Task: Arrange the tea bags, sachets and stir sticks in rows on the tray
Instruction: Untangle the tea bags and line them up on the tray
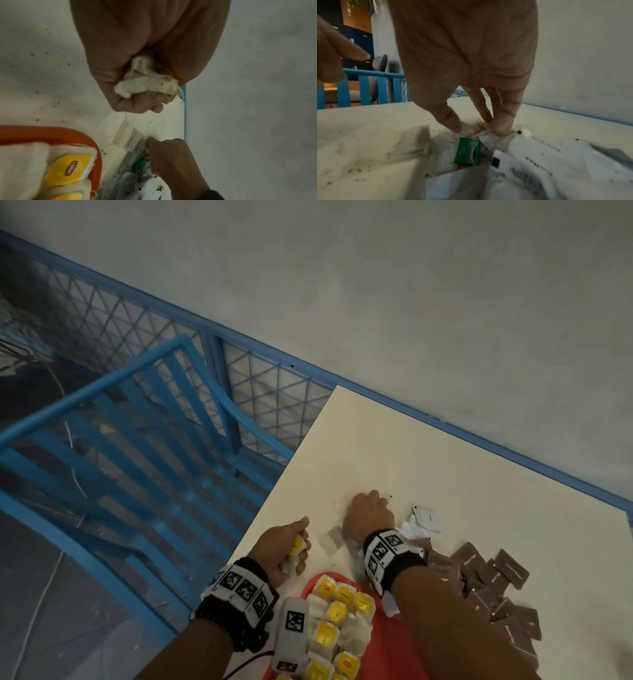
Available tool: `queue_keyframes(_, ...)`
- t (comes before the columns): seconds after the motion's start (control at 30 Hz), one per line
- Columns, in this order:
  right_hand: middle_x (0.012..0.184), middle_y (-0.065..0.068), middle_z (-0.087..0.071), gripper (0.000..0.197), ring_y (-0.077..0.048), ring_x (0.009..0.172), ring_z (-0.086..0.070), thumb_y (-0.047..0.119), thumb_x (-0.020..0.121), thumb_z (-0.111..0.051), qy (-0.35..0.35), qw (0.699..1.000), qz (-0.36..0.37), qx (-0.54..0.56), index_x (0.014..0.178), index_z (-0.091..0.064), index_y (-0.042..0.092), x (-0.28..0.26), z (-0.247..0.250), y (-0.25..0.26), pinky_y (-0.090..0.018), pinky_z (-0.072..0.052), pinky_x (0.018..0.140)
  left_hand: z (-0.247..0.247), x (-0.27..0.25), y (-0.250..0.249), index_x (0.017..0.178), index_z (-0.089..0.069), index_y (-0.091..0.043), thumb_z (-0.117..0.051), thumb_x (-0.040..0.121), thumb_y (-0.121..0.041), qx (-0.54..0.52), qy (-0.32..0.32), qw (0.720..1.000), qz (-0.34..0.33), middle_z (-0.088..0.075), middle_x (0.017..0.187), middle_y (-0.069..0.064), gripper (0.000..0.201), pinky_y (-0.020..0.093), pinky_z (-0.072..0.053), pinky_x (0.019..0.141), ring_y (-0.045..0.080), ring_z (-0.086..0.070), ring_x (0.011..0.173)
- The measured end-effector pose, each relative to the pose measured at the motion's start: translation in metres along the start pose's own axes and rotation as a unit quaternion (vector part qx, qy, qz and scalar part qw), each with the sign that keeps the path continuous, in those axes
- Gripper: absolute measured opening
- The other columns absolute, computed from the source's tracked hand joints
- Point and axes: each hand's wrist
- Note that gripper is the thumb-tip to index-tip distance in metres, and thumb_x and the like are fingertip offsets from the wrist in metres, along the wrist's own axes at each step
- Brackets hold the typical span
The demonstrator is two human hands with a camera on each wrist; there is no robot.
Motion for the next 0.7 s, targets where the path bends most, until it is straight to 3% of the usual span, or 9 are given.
queue_keyframes(0.13, 0.126, -0.012, -0.053, 0.028, -0.028, 0.116, -0.053, 0.003, 0.095, -0.046, -0.036, 0.995, 0.047, -0.074, 0.121, -0.053, 0.008, 0.004, -0.007, -0.004, -0.035, -0.049, 0.090, 0.004, -0.004, 0.004, 0.081, -0.053, -0.007, -0.052, 0.103, -0.031, 0.029, 0.000, 1.000, -0.004, -0.040, 0.049, 0.001, 0.033, 0.017, -0.027, 0.034, 0.011, -0.032, 0.033)
queue_keyframes(0.23, 0.126, -0.011, -0.052, 0.028, -0.027, 0.116, -0.052, 0.006, 0.096, -0.044, -0.045, 0.994, 0.078, -0.061, 0.124, -0.049, 0.008, 0.002, -0.003, -0.011, -0.034, -0.047, 0.091, 0.004, -0.003, 0.002, 0.087, -0.055, -0.004, -0.049, 0.104, -0.032, 0.035, 0.003, 0.999, -0.012, -0.038, 0.043, -0.001, 0.033, 0.019, -0.027, 0.032, 0.011, -0.031, 0.030)
queue_keyframes(0.3, 0.117, -0.011, -0.056, 0.021, -0.028, 0.108, -0.057, 0.010, 0.095, -0.046, -0.055, 0.997, 0.057, 0.015, 0.114, -0.056, 0.008, 0.002, 0.007, -0.019, -0.034, -0.048, 0.085, 0.003, -0.001, 0.000, 0.088, -0.056, -0.004, -0.050, 0.103, -0.034, 0.026, 0.007, 1.000, -0.014, -0.039, 0.046, -0.001, 0.034, 0.019, -0.028, 0.033, 0.011, -0.031, 0.031)
queue_keyframes(0.37, 0.095, -0.012, -0.063, 0.015, -0.030, 0.089, -0.061, 0.014, 0.092, -0.050, -0.089, 0.985, 0.014, 0.150, 0.089, -0.064, 0.009, 0.000, 0.023, -0.033, -0.031, -0.050, 0.074, 0.000, 0.001, -0.001, 0.090, -0.057, -0.003, -0.050, 0.102, -0.036, 0.006, 0.014, 1.000, -0.013, -0.041, 0.050, 0.001, 0.035, 0.018, -0.030, 0.035, 0.012, -0.034, 0.033)
queue_keyframes(0.43, 0.071, -0.007, -0.065, 0.023, -0.025, 0.073, -0.060, 0.017, 0.089, -0.057, -0.124, 0.959, 0.004, 0.256, 0.067, -0.063, 0.012, -0.006, 0.037, -0.048, -0.023, -0.047, 0.066, -0.005, 0.003, -0.002, 0.090, -0.060, -0.004, -0.051, 0.102, -0.038, -0.025, 0.025, 0.999, -0.011, -0.047, 0.058, 0.003, 0.037, 0.019, -0.034, 0.036, 0.012, -0.039, 0.037)
queue_keyframes(0.47, 0.065, -0.005, -0.066, 0.025, -0.021, 0.067, -0.059, 0.017, 0.088, -0.061, -0.136, 0.946, 0.007, 0.296, 0.064, -0.064, 0.011, -0.013, 0.043, -0.054, -0.015, -0.044, 0.061, -0.009, 0.005, -0.001, 0.089, -0.061, -0.004, -0.051, 0.101, -0.040, -0.037, 0.032, 0.999, -0.009, -0.050, 0.063, 0.005, 0.039, 0.020, -0.036, 0.038, 0.013, -0.042, 0.039)
queue_keyframes(0.5, 0.063, -0.006, -0.067, 0.024, -0.018, 0.062, -0.060, 0.016, 0.087, -0.064, -0.144, 0.931, 0.013, 0.335, 0.064, -0.066, 0.010, -0.021, 0.050, -0.057, -0.011, -0.044, 0.058, -0.013, 0.007, -0.002, 0.089, -0.062, -0.005, -0.050, 0.101, -0.042, -0.049, 0.040, 0.998, -0.006, -0.053, 0.067, 0.006, 0.041, 0.020, -0.037, 0.039, 0.013, -0.044, 0.041)
queue_keyframes(0.6, 0.066, -0.011, -0.068, 0.017, -0.012, 0.057, -0.062, 0.008, 0.085, -0.067, -0.128, 0.889, 0.042, 0.437, 0.068, -0.072, 0.009, -0.042, 0.058, -0.053, -0.015, -0.050, 0.056, -0.029, 0.008, -0.004, 0.092, -0.063, -0.005, -0.045, 0.102, -0.046, -0.065, 0.069, 0.996, -0.004, -0.058, 0.075, 0.011, 0.046, 0.021, -0.042, 0.041, 0.015, -0.051, 0.044)
queue_keyframes(0.7, 0.065, 0.005, -0.069, 0.015, -0.006, 0.060, -0.062, 0.010, 0.086, -0.066, -0.189, 0.892, 0.110, 0.394, 0.075, -0.075, 0.015, -0.059, 0.047, -0.032, -0.014, -0.046, 0.061, -0.040, 0.006, -0.007, 0.100, -0.064, -0.006, -0.044, 0.098, -0.059, -0.090, 0.113, 0.990, 0.003, -0.063, 0.079, 0.015, 0.057, 0.025, -0.046, 0.050, 0.022, -0.058, 0.056)
Point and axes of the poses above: each hand's wrist, its own x-axis towards the middle knuckle, its own z-axis out of the back of the hand, y = z × x
